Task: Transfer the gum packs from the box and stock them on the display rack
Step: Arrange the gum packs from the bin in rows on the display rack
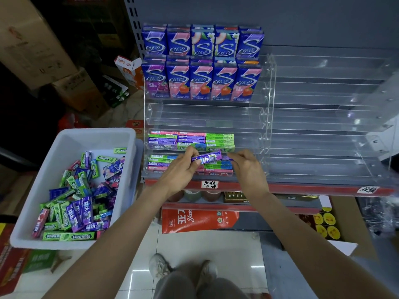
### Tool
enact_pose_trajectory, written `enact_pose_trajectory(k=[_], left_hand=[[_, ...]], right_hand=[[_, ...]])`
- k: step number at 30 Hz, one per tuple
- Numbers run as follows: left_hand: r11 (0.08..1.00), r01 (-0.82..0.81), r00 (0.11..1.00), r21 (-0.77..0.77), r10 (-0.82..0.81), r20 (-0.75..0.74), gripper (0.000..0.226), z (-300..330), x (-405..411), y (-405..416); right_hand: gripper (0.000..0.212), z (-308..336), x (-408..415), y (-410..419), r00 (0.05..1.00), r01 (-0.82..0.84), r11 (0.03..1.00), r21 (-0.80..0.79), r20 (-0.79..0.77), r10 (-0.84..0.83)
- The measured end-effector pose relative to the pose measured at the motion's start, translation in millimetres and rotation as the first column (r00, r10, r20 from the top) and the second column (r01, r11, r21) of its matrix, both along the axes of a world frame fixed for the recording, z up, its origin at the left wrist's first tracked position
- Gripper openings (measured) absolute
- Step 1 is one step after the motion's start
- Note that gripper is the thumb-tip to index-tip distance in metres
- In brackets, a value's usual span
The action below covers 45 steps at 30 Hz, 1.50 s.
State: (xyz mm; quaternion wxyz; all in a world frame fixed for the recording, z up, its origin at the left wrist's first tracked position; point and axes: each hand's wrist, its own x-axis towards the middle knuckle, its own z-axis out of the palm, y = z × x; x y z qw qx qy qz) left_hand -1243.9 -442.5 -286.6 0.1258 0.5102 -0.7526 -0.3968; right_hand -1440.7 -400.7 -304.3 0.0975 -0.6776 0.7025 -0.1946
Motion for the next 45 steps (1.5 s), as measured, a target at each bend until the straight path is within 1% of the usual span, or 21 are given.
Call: enact_pose_trajectory(k=[3, 7, 10, 16, 18, 19, 20, 21, 22, 24, 26, 29, 32, 35, 37, 39, 40, 41, 43, 44, 45], left_hand=[[1.0, -0.016, 0.999, 0.02, 0.016, -0.027, 0.008, -0.7, -0.4, 0.6], [1.0, 0.01, 1.0, 0.007, -0.01, 0.023, 0.008, 0.7, 0.0, 0.2], [1.0, 0.017, 0.999, 0.0, -0.017, 0.047, 0.009, 2.2, 0.2, -0.4], [1.0, 0.002, 1.0, 0.028, -0.002, -0.008, 0.009, 2.9, 0.4, 2.4], [1.0, -0.005, 1.0, 0.006, 0.005, -0.027, 0.008, 4.2, -0.9, 3.2], [1.0, -0.013, 0.999, -0.009, 0.012, -0.044, 0.007, 5.5, -2.1, 4.0], [0.999, -0.025, 0.998, -0.023, 0.023, -0.063, 0.006, 6.1, -3.3, 4.8], [0.999, -0.039, 0.996, -0.037, 0.036, -0.081, 0.005, 6.9, -4.3, 6.0], [0.997, -0.057, 0.995, -0.052, 0.052, -0.09, 0.004, 6.9, -4.9, 6.8], [0.991, -0.103, 0.99, -0.081, 0.095, -0.102, 0.007, 6.2, -3.5, 8.5], [0.982, -0.169, 0.976, -0.079, 0.156, -0.149, 0.01, 6.0, 1.2, 9.8], [0.962, -0.271, 0.927, -0.024, 0.254, -0.276, 0.007, 9.1, 9.4, 10.1], [0.942, -0.336, 0.88, 0.029, 0.324, -0.347, 0.006, 16.3, 17.9, 7.0], [0.934, -0.35, 0.859, 0.066, 0.349, -0.374, 0.011, 26.2, 24.0, 4.9], [0.938, -0.338, 0.862, 0.07, 0.339, -0.377, 0.009, 31.2, 23.8, 4.7], [0.948, -0.312, 0.867, 0.065, 0.312, -0.388, 0.007, 35.5, 19.5, 7.1], [0.954, -0.294, 0.87, 0.065, 0.295, -0.395, 0.007, 35.9, 15.9, 8.5], [0.958, -0.277, 0.872, 0.07, 0.282, -0.4, 0.008, 37.6, 11.0, 10.9], [0.97, -0.232, 0.88, 0.077, 0.243, -0.408, 0.009, 41.9, -3.1, 17.5], [0.976, -0.205, 0.886, 0.072, 0.216, -0.41, 0.011, 43.9, -12.3, 20.7], [0.983, -0.175, 0.894, 0.064, 0.185, -0.407, 0.013, 47.2, -22.9, 24.3]], right_hand=[[0.041, 1.4, -3.5, 5.3, 1.0, 0.002, 0.999, -0.052, -0.015, -0.003], [0.038, 2.3, -1.3, -2.5, 0.995, 0.006, 0.997, -0.079, -0.098, -0.014], [0.041, 2.5, 0.8, -4.6, 0.989, 0.018, 0.998, -0.055, -0.147, -0.026], [0.039, 4.1, 3.7, 2.0, 0.974, -0.053, 0.999, 0.011, -0.219, 0.054], [0.027, 4.0, 1.0, 2.3, 0.991, -0.025, 1.0, 0.016, -0.128, 0.027], [0.024, 5.9, -0.6, 3.9, 0.999, -0.001, 1.0, 0.029, -0.041, 0.002], [0.025, 7.4, -2.6, 5.9, 0.999, 0.019, 0.999, 0.028, 0.043, -0.02], [0.027, 8.1, -4.7, 7.6, 0.995, 0.021, 0.999, 0.031, 0.092, -0.024], [0.028, 7.9, -6.2, 9.4, 0.994, 0.002, 0.999, 0.055, 0.111, -0.008], [0.033, 4.5, -6.2, 10.9, 0.994, -0.055, 0.988, 0.144, 0.098, 0.041], [0.036, 3.6, -3.2, 9.5, 0.995, -0.062, 0.974, 0.219, 0.094, 0.042], [0.037, 7.7, 2.0, 7.7, 0.994, -0.025, 0.972, 0.234, 0.106, 0.0], [0.041, 12.8, 5.4, 7.2, 0.984, 0.022, 0.967, 0.255, 0.166, -0.066], [0.045, 18.8, 8.2, 6.8, 0.984, 0.02, 0.958, 0.286, 0.162, -0.069], [0.047, 25.7, 9.3, 7.5, 0.985, 0.01, 0.944, 0.33, 0.158, -0.066], [0.047, 35.2, 9.8, 10.7, 0.982, 0.009, 0.949, 0.316, 0.177, -0.068], [0.044, 41.1, 9.1, 13.6, 0.972, 0.019, 0.961, 0.275, 0.22, -0.082], [0.041, 47.4, 7.9, 17.6, 0.948, 0.032, 0.973, 0.23, 0.3, -0.102], [0.038, 62.2, 3.5, 27.7, 0.846, 0.036, 0.986, 0.162, 0.521, -0.116], [0.037, 70.4, -0.8, 32.8, 0.794, 0.022, 0.991, 0.135, 0.6, -0.099], [0.035, 78.3, -7.0, 37.8, 0.769, 0.01, 0.994, 0.113, 0.635, -0.08]])
